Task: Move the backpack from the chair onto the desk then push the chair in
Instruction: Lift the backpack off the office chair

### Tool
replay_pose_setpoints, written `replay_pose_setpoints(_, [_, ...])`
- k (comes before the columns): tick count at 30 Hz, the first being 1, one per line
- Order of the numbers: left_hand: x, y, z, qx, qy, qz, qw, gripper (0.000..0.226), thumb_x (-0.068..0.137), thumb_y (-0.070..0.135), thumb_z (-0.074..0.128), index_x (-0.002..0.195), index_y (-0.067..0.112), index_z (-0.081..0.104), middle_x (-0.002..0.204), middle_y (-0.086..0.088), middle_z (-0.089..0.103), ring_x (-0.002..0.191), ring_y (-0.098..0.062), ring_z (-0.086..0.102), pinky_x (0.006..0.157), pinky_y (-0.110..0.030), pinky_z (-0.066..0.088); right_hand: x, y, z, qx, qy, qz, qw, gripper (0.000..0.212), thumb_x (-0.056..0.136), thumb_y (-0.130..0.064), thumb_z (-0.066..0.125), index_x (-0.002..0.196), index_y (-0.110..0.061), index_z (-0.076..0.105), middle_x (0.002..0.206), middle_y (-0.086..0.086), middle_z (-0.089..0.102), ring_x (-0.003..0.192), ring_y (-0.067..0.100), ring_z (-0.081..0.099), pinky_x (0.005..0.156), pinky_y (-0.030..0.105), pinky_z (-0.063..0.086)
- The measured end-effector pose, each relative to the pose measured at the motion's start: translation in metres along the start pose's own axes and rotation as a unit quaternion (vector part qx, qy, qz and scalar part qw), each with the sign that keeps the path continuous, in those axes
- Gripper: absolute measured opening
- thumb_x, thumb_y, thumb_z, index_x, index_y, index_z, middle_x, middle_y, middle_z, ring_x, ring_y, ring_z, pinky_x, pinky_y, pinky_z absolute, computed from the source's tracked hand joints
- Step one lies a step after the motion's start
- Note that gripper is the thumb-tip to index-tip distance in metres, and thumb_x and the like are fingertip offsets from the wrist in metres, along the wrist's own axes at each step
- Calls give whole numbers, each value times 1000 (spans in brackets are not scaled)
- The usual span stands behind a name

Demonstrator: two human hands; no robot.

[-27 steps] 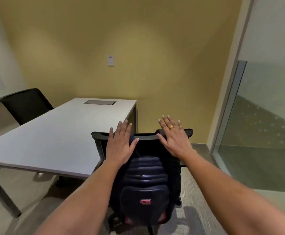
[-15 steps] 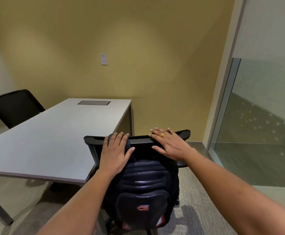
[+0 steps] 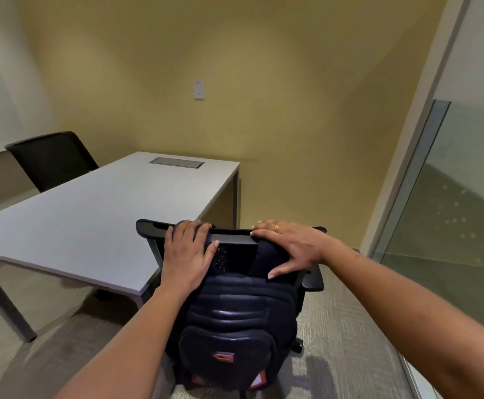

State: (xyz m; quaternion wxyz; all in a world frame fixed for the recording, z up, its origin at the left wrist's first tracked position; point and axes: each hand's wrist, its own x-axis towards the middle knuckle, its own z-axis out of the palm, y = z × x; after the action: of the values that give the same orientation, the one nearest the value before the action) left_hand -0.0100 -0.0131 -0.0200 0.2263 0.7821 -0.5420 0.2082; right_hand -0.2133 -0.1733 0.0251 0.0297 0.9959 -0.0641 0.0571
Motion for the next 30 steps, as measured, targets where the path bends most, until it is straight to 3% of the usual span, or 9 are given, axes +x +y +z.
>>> replay_pose_setpoints(6, [1, 3, 3, 8, 3, -12, 1000, 47, 89, 43, 27, 116, 14, 54, 116, -9, 58, 115, -29, 50, 103, -51, 32, -3, 25, -6, 12, 3, -60, 998, 95, 67, -63, 68, 140, -16, 28, 147, 9, 34, 138, 19, 19, 112, 26, 8])
replay_pose_setpoints(9, [1, 7, 3, 9, 8, -18, 1000, 46, 89, 42, 29, 114, 13, 55, 114, -9, 59, 112, -30, 51, 101, -51, 34, -3, 30, -3, 22, 5, -67, 997, 94, 66, -62, 70, 138, -16, 30, 145, 12, 35, 135, 21, 26, 109, 21, 10])
replay_pose_setpoints(12, [1, 10, 1, 12, 7, -22, 1000, 45, 89, 41, 29, 114, 13, 55, 113, -9, 59, 111, -30, 52, 100, -50, 35, -5, 31, -1, 29, 21, -77, 996, 91, 67, -60, 70, 134, -10, 34, 137, 13, 41, 125, 23, 37, 106, 18, 18])
replay_pose_setpoints(17, [0, 14, 0, 22, 1, -23, 1000, 45, 89, 41, 29, 114, 14, 55, 112, -9, 59, 110, -29, 52, 99, -48, 35, -26, 29, 10, -18, 121, -50, 991, 86, 67, -65, 65, 124, -3, 44, 124, 16, 53, 116, 30, 48, 94, 38, 46])
replay_pose_setpoints(20, [-1, 15, 1, 23, 5, -29, 999, 43, 89, 40, 30, 114, 15, 54, 111, -8, 59, 108, -28, 53, 98, -48, 36, -32, 24, 19, -67, 166, -36, 983, 85, 65, -65, 66, 115, 1, 49, 114, 18, 59, 108, 33, 55, 88, 40, 49])
replay_pose_setpoints(24, [0, 13, 0, 30, 3, -31, 999, 43, 89, 40, 29, 114, 15, 54, 111, -8, 59, 109, -28, 52, 98, -47, 35, -30, 31, 11, -53, 124, -43, 990, 91, 62, -70, 64, 122, -5, 46, 122, 16, 55, 116, 30, 50, 95, 36, 43])
replay_pose_setpoints(30, [2, 11, 3, 34, 4, -36, 999, 42, 88, 39, 30, 112, 14, 55, 110, -9, 60, 107, -28, 54, 98, -48, 36, -12, 55, -11, 43, -13, -112, 993, 95, 59, -63, 74, 131, -13, 36, 144, 8, 37, 137, 11, 19, 112, 22, 10])
